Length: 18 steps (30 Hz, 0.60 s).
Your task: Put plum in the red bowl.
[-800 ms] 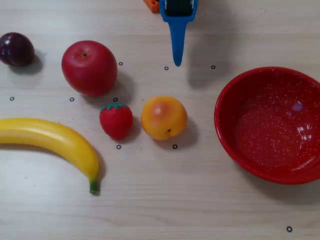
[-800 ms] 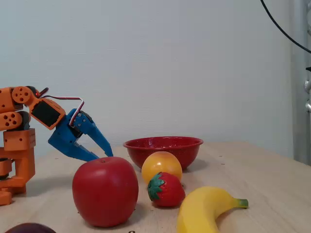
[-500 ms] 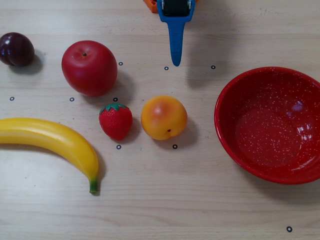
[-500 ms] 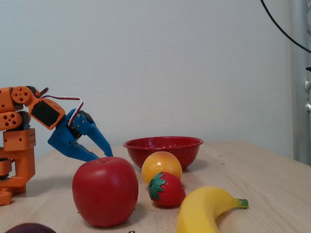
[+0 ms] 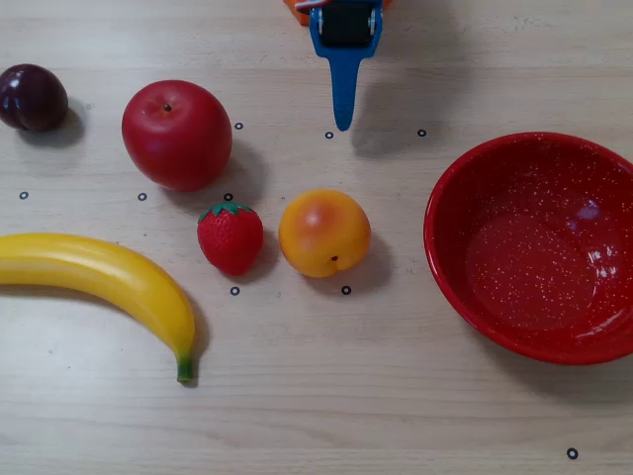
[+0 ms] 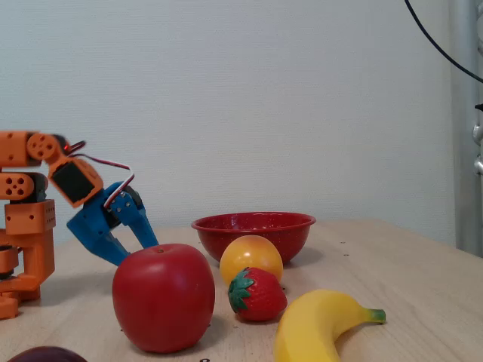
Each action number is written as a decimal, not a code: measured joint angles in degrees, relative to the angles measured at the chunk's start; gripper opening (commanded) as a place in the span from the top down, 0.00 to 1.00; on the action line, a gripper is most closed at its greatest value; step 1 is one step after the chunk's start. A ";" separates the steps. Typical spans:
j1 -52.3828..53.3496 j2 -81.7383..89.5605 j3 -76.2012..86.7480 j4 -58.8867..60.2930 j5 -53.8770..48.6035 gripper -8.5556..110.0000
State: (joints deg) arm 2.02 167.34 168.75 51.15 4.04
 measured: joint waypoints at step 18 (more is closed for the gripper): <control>-10.63 -36.91 -60.73 37.35 11.60 0.93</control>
State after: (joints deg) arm -8.61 130.43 108.02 88.51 15.64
